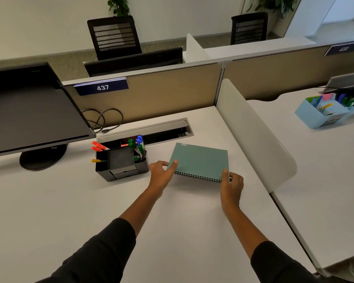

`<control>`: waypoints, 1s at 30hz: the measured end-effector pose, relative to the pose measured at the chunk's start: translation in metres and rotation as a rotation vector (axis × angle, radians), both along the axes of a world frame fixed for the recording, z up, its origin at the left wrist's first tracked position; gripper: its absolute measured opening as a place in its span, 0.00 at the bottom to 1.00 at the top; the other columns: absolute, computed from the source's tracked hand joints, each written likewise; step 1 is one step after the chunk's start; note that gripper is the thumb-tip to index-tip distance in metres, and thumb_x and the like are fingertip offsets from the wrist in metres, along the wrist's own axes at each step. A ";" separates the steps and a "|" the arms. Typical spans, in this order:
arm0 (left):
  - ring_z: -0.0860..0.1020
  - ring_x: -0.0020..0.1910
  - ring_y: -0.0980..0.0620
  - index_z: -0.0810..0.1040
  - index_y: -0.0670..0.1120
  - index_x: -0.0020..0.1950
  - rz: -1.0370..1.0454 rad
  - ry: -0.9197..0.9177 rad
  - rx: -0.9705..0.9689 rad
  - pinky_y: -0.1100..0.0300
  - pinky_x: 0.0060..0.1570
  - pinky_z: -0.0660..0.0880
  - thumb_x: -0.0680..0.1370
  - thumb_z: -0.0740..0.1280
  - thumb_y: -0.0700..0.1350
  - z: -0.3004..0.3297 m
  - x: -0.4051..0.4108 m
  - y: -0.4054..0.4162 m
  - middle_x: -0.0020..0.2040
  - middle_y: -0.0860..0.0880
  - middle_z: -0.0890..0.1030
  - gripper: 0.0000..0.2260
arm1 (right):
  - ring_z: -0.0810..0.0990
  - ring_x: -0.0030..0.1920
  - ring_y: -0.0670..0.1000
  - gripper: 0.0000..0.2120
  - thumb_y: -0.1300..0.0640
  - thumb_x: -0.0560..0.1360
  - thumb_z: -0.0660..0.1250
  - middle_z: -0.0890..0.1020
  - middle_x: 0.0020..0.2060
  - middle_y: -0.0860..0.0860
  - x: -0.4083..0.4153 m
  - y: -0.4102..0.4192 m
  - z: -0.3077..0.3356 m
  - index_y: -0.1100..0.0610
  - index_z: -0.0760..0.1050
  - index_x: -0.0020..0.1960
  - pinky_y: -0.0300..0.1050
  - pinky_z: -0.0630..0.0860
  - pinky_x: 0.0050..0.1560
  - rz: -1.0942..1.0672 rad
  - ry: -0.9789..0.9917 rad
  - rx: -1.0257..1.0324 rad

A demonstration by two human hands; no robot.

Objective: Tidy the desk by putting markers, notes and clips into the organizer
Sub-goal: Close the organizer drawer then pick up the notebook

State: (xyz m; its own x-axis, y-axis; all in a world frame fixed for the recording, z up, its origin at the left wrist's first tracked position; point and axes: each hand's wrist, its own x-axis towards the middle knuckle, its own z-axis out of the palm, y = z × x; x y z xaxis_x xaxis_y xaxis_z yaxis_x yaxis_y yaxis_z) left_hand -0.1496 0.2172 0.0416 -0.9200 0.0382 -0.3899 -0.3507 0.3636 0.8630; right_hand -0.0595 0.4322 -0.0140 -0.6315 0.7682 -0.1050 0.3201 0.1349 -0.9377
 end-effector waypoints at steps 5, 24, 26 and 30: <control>0.71 0.60 0.51 0.76 0.44 0.58 0.038 0.064 0.057 0.57 0.55 0.68 0.80 0.63 0.64 0.022 -0.005 0.003 0.65 0.49 0.66 0.23 | 0.74 0.60 0.54 0.12 0.44 0.82 0.55 0.77 0.54 0.48 -0.003 0.000 0.018 0.46 0.75 0.52 0.56 0.79 0.58 0.054 0.157 0.057; 0.77 0.56 0.54 0.71 0.43 0.63 -0.026 0.121 0.201 0.61 0.50 0.68 0.85 0.44 0.62 0.057 -0.033 0.012 0.58 0.47 0.79 0.27 | 0.79 0.54 0.48 0.12 0.55 0.86 0.53 0.78 0.60 0.47 -0.026 0.012 0.036 0.47 0.64 0.68 0.38 0.82 0.44 0.332 0.064 0.362; 0.75 0.54 0.58 0.71 0.49 0.65 -0.035 0.094 0.232 0.55 0.58 0.66 0.85 0.43 0.62 0.054 -0.034 0.015 0.56 0.54 0.78 0.25 | 0.79 0.53 0.50 0.11 0.56 0.86 0.54 0.78 0.60 0.48 -0.027 0.014 0.031 0.47 0.64 0.67 0.40 0.84 0.43 0.332 0.007 0.384; 0.71 0.63 0.52 0.68 0.55 0.71 -0.053 0.031 0.238 0.49 0.67 0.64 0.84 0.40 0.64 0.032 -0.032 0.016 0.62 0.54 0.76 0.26 | 0.79 0.49 0.51 0.05 0.56 0.86 0.53 0.79 0.58 0.50 -0.028 0.019 0.010 0.50 0.66 0.60 0.35 0.79 0.37 0.324 -0.125 0.432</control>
State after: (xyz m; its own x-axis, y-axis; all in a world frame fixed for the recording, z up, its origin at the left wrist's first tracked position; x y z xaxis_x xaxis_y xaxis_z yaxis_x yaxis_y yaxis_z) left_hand -0.1813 0.2335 0.0738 -0.9258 0.1738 -0.3357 -0.3085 0.1660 0.9366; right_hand -0.0876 0.4508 -0.0035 -0.8456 0.5266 0.0875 0.3036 0.6092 -0.7326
